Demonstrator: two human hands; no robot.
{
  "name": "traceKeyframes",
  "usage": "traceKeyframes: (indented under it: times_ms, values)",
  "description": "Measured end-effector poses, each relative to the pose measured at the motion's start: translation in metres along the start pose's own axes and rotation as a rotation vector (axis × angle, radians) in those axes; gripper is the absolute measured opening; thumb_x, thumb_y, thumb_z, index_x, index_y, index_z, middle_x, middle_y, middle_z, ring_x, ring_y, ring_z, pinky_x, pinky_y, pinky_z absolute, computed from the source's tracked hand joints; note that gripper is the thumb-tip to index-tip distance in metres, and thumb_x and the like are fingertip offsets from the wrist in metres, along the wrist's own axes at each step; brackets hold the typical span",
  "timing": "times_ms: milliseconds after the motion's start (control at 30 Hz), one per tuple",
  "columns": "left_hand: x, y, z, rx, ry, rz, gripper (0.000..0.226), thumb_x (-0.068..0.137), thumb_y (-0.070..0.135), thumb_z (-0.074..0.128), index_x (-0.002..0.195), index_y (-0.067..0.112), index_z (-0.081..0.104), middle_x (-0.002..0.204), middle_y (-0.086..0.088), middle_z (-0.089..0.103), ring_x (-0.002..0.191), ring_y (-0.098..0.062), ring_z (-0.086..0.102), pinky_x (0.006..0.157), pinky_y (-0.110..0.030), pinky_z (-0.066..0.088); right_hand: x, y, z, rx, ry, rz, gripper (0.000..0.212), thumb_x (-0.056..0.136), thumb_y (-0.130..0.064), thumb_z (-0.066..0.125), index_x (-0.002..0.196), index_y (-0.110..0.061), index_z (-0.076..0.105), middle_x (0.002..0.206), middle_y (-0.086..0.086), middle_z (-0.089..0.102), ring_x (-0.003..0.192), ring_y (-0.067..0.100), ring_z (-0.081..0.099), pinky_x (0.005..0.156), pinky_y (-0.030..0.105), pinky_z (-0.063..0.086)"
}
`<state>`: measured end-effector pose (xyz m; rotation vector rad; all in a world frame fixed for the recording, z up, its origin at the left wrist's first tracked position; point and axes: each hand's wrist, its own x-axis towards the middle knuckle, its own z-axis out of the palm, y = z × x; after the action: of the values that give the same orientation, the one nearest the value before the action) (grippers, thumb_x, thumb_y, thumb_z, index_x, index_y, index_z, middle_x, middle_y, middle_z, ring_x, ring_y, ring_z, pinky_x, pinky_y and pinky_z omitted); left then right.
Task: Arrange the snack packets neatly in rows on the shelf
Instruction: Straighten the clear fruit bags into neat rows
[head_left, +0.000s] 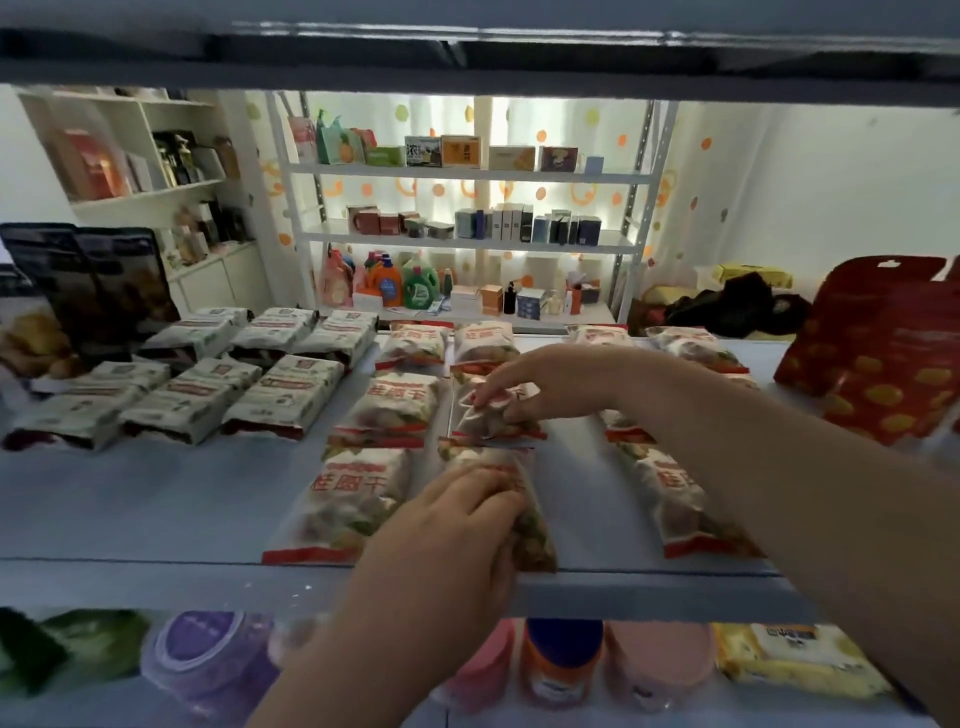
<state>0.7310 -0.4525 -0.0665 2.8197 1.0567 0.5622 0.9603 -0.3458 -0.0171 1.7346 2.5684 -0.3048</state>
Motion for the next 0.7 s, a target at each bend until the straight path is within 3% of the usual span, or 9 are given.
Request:
traceKeyframes:
  times_ms: [133,367,533,700]
  values:
    - [0.009,-0.001,0.001,0.032,-0.014,0.06,0.037,0.08,0.025,0.063,0.117,0.028,0.067,0.126,0.009,0.063,0.121,-0.013,0.054,0.102,-0.024,0.039,-0.01,0.012,-0.001,-0.007,-0.008,0.072,0.038,0.094,-0.037,0.061,0.131,-0.047,0.057,0.138,-0.015,0.055,0.12,0.01,0.051,0.103,0.036,0.04]
    - [0.025,0.001,0.006,-0.019,-0.036,0.145,0.044,0.094,0.033,0.044,0.138,0.034,0.047,0.146,0.017,0.041,0.135,-0.005,0.027,0.105,-0.015,0.013,-0.018,0.033,-0.004,-0.041,-0.016,0.071,0.039,0.091,-0.046,0.063,0.127,-0.056,0.054,0.136,-0.022,0.053,0.112,0.0,0.048,0.092,0.027,0.037]
    - [0.036,0.004,0.004,-0.048,-0.072,0.162,0.043,0.096,0.037,0.04,0.139,0.038,0.043,0.144,0.022,0.037,0.133,-0.002,0.025,0.109,-0.017,0.023,-0.012,0.038,-0.007,0.003,-0.029,0.015,0.039,0.09,-0.043,0.066,0.127,-0.053,0.058,0.137,-0.022,0.053,0.122,0.003,0.047,0.105,0.033,0.037]
    - [0.046,0.001,0.002,-0.068,-0.101,0.179,0.044,0.095,0.038,0.038,0.139,0.042,0.04,0.144,0.024,0.036,0.134,-0.001,0.024,0.111,-0.023,0.03,-0.004,0.038,-0.01,-0.045,-0.016,-0.069,0.042,0.089,-0.043,0.068,0.13,-0.048,0.058,0.134,-0.018,0.055,0.112,0.002,0.049,0.093,0.023,0.038]
